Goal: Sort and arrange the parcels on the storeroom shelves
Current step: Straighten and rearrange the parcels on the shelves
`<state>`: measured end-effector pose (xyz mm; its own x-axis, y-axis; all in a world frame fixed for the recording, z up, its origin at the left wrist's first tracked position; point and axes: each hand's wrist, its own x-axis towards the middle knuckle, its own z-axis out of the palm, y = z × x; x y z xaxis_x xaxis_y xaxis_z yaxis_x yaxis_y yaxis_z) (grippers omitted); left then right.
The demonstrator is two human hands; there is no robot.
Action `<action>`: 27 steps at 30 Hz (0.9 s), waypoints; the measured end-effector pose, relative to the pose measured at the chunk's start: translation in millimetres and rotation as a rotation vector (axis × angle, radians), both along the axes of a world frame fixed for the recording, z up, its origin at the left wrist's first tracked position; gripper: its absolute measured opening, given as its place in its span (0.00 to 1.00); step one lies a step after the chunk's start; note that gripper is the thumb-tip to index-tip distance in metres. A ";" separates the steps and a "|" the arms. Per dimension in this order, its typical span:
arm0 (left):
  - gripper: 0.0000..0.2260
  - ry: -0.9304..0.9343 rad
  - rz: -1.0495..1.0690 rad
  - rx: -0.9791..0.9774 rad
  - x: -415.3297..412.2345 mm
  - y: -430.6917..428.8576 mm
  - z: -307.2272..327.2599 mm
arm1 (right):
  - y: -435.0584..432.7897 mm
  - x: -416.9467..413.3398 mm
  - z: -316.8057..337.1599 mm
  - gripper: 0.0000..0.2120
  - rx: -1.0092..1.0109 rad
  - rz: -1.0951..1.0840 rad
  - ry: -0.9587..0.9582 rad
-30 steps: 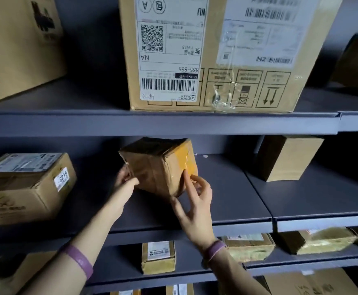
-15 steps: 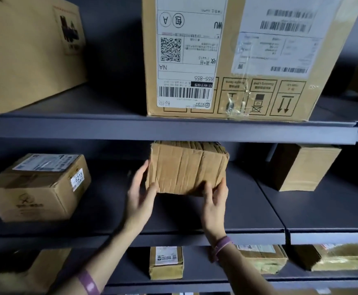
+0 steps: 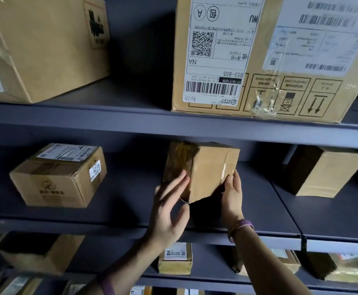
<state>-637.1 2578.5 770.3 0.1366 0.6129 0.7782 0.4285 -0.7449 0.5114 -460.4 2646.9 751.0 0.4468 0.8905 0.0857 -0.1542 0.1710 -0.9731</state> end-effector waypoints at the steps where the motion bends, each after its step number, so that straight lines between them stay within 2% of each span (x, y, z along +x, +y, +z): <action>1: 0.22 -0.034 0.015 -0.010 -2.0 2.7 2.4 | -2.4 0.0 2.8 0.16 0.012 -0.001 0.001; 3: 0.23 -0.128 0.056 -0.061 -7.7 10.0 9.2 | -8.1 -0.7 8.7 0.14 0.031 0.011 0.038; 5: 0.23 -0.305 0.055 -0.202 -13.1 18.4 17.6 | -13.2 -0.7 14.7 0.10 0.058 0.006 0.023; 7: 0.21 -0.481 0.015 -0.348 -18.9 28.6 27.5 | -16.8 0.5 19.9 0.10 0.095 -0.007 -0.033; 9: 0.17 -0.570 0.010 -0.430 -27.1 39.3 35.6 | -17.5 3.3 22.5 0.11 0.147 0.007 -0.072; 12: 0.08 -0.576 0.040 -0.506 -40.4 52.0 41.5 | -16.8 11.0 25.6 0.12 0.166 0.029 -0.154; 15: 0.06 -0.518 0.054 -0.520 -45.6 57.4 43.3 | -18.1 14.1 27.5 0.12 0.157 0.064 -0.191; 17: 0.04 -0.552 0.058 -0.521 -43.3 56.7 44.1 | -19.4 13.9 26.1 0.12 0.136 0.062 -0.206; 20: 0.07 -0.602 0.082 -0.554 -40.4 56.3 42.5 | -22.2 13.2 22.8 0.11 0.109 0.059 -0.187; 23: 0.13 -0.666 0.054 -0.721 -44.7 60.9 44.0 | -21.7 14.1 25.5 0.11 0.086 0.072 -0.100; 27: 0.13 -0.698 0.007 -0.793 -50.2 66.3 52.8 | -20.5 15.6 34.0 0.09 0.113 0.096 -0.018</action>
<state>-687.2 2644.9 823.1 -0.1924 0.9795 0.0594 -0.1449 -0.0882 0.9855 -444.8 2626.4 785.0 0.3576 0.9133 0.1949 -0.1581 0.2649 -0.9512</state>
